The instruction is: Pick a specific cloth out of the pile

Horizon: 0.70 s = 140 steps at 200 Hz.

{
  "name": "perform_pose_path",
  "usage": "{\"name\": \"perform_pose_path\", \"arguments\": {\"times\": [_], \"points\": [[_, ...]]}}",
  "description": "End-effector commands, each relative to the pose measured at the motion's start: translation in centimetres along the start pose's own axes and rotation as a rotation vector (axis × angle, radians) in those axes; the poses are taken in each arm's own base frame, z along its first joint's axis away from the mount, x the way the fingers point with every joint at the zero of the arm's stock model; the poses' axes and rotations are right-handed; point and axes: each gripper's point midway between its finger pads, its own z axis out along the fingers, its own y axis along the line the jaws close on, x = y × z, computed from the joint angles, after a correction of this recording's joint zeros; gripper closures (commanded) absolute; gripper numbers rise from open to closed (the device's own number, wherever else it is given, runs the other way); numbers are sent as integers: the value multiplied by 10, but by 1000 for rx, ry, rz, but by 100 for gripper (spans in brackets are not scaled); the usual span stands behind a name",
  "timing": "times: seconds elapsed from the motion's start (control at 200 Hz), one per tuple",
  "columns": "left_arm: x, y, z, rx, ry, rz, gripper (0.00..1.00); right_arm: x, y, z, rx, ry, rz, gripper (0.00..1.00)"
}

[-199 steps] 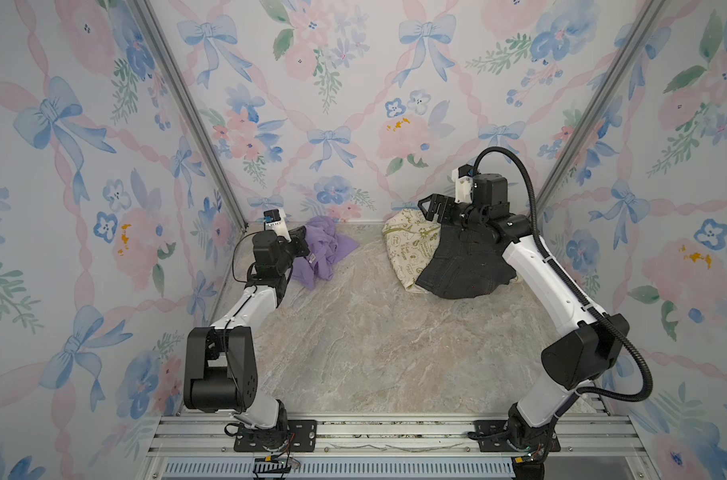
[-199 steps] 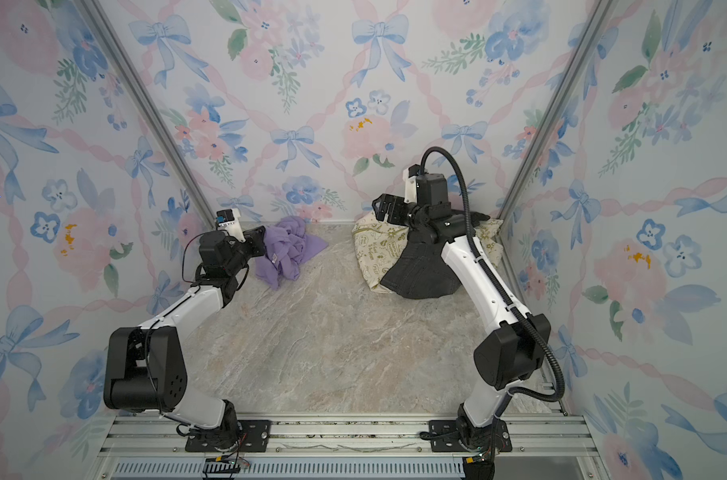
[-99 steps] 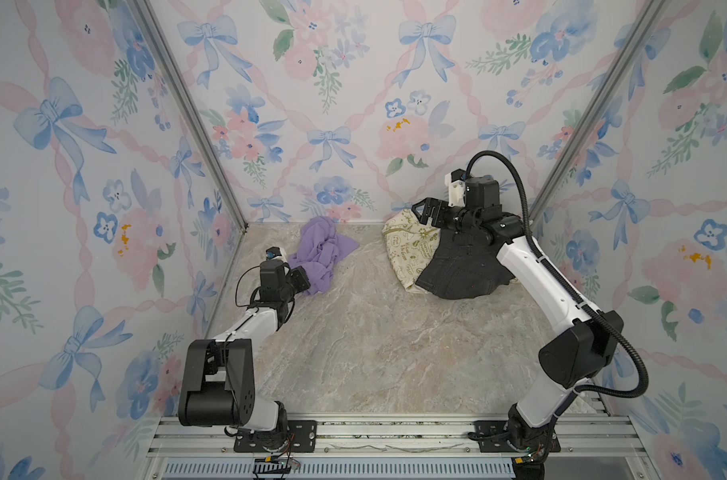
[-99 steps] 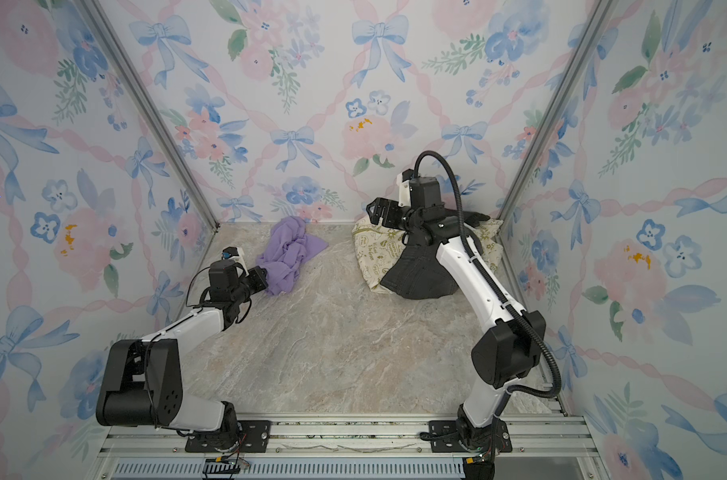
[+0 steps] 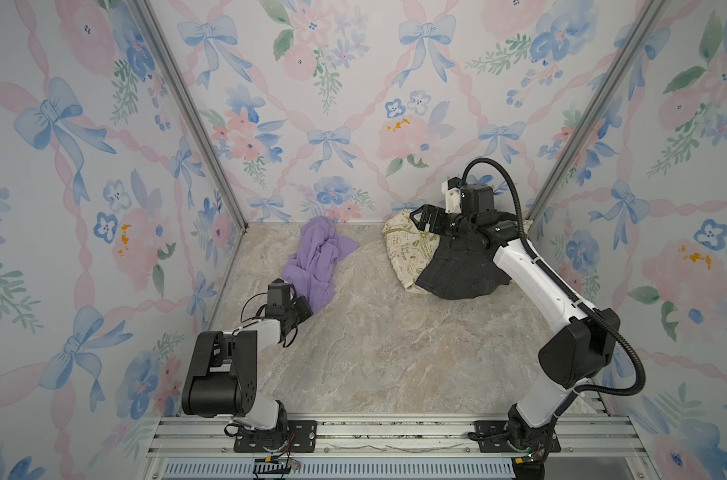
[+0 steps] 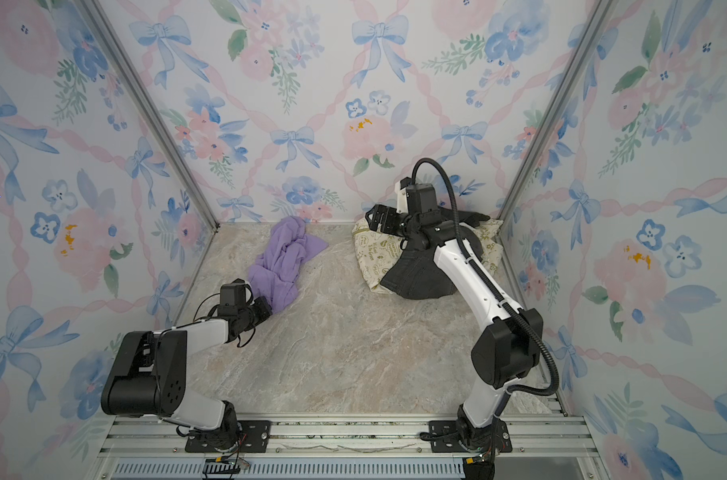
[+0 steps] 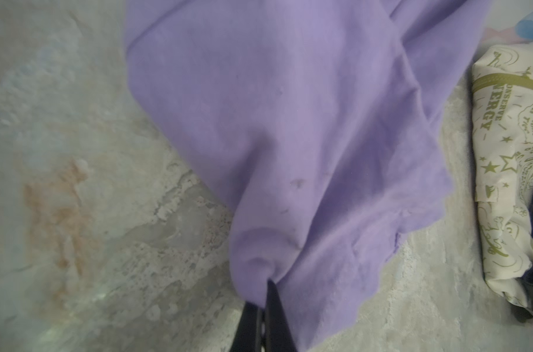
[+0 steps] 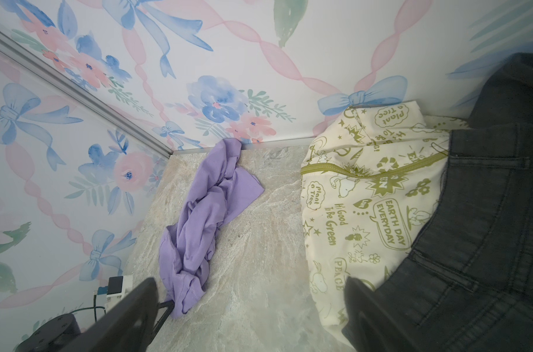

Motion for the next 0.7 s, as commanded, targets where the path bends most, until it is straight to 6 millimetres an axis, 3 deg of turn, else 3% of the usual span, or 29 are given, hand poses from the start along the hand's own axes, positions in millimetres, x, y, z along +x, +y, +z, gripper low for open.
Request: {"name": "perform_pose_path", "arguments": {"times": [0.0, 0.14, 0.29, 0.505, 0.635, 0.665, 0.695], "points": [[26, 5, 6, -7, 89, -20, 97, 5, 7, -3, -19, 6, 5, 3], [19, -4, 4, 10, 73, -28, 78, 8, 5, -4, -15, 16, 0, 3], [-18, -26, -17, 35, -63, -23, 61, 9, 5, -6, -16, 21, -8, 3], [-90, -57, -86, 29, -398, -24, 42, 7, 4, -15, -12, 7, -31, 3], [-117, -72, -126, 29, -553, -3, 29, 5, 0, -21, -2, -16, -42, 3], [-132, -83, -143, 43, -609, -2, 24, 7, -3, -20, 3, -15, -45, 3], [-137, -88, -153, 44, -639, 4, 22, -1, 2, -32, -5, -45, -54, 3]]}}
